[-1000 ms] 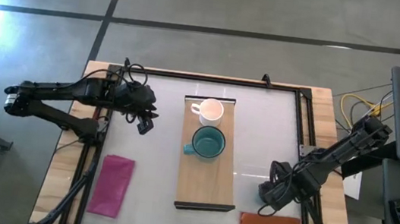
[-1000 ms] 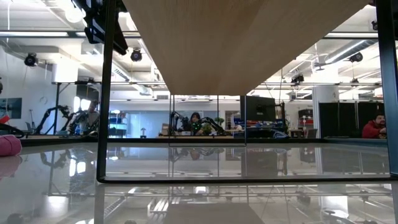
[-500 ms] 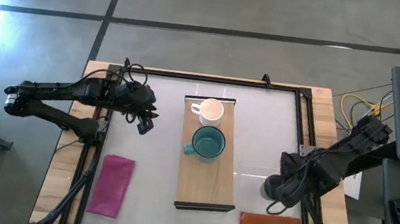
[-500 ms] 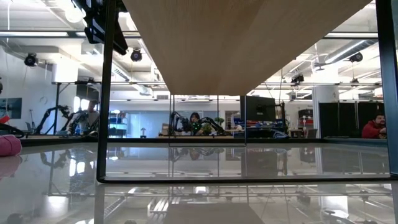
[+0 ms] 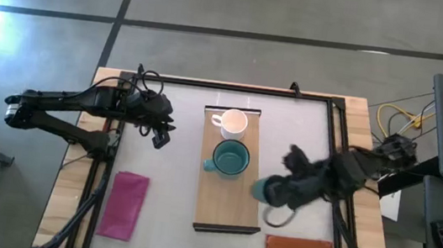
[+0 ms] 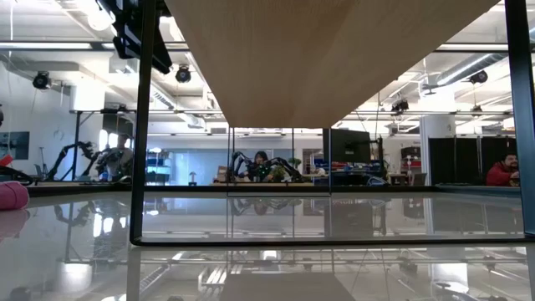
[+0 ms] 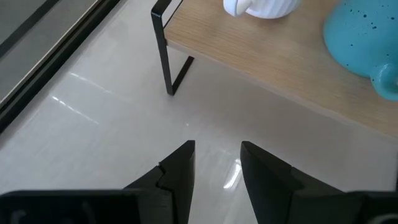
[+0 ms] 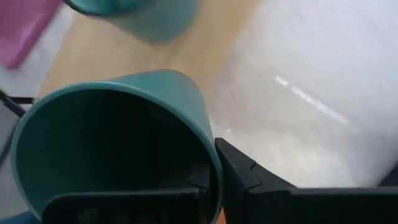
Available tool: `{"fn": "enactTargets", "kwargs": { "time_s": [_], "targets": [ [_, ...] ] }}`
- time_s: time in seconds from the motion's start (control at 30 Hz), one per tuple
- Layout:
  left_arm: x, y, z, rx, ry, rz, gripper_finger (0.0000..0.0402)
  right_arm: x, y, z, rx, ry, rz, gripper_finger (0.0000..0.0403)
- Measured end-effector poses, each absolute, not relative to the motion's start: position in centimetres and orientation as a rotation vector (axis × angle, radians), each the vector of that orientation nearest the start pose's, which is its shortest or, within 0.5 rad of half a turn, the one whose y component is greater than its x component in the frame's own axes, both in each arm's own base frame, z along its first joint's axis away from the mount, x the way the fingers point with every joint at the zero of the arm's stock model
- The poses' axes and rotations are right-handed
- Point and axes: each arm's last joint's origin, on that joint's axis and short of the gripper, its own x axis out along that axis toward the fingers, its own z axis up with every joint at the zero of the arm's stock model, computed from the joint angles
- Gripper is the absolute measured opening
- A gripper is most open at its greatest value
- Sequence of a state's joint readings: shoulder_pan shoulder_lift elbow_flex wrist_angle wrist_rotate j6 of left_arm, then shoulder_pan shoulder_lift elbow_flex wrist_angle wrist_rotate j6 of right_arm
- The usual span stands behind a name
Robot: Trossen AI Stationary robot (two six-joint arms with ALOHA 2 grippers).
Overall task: Stack small to large cups/mugs on shelf
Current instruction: Put the green cup on the shelf
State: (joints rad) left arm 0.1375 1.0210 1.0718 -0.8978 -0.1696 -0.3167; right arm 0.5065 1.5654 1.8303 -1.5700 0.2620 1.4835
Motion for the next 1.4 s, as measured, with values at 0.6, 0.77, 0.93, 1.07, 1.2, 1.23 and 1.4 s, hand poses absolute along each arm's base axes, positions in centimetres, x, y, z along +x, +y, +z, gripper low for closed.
{"fn": "enactTargets", "kwargs": {
  "time_s": [0.6,0.77,0.93,1.07,1.2,1.23,1.4],
  "targets": [
    [18.5,3.0,32.9,-0.3,0.794,0.428,0.0115,32.0,11.1,41.4,0.703,1.161,-0.374,0.0009],
    [18.5,3.0,32.9,-0.298,0.795,0.427,0.0115,32.9,11.5,40.7,0.718,1.173,-0.399,0.0009],
    [18.5,3.0,32.9,-0.298,0.795,0.427,0.0115,34.0,11.7,39.6,0.751,1.202,-0.443,0.0009],
    [18.5,3.0,32.9,-0.297,0.796,0.427,0.0115,34.6,11.9,39.0,0.777,1.22,-0.453,0.0009],
    [18.5,3.0,32.9,-0.29,0.799,0.424,0.0115,34.8,12.0,38.8,0.807,1.225,-0.473,0.0009],
    [18.5,3.0,32.9,-0.289,0.799,0.423,0.0115,34.8,12.0,38.8,0.817,1.226,-0.476,0.0009],
    [18.4,3.0,32.8,-0.288,0.807,0.424,0.0115,34.9,12.1,38.6,0.841,1.222,-0.494,0.0009]
  ]
}}
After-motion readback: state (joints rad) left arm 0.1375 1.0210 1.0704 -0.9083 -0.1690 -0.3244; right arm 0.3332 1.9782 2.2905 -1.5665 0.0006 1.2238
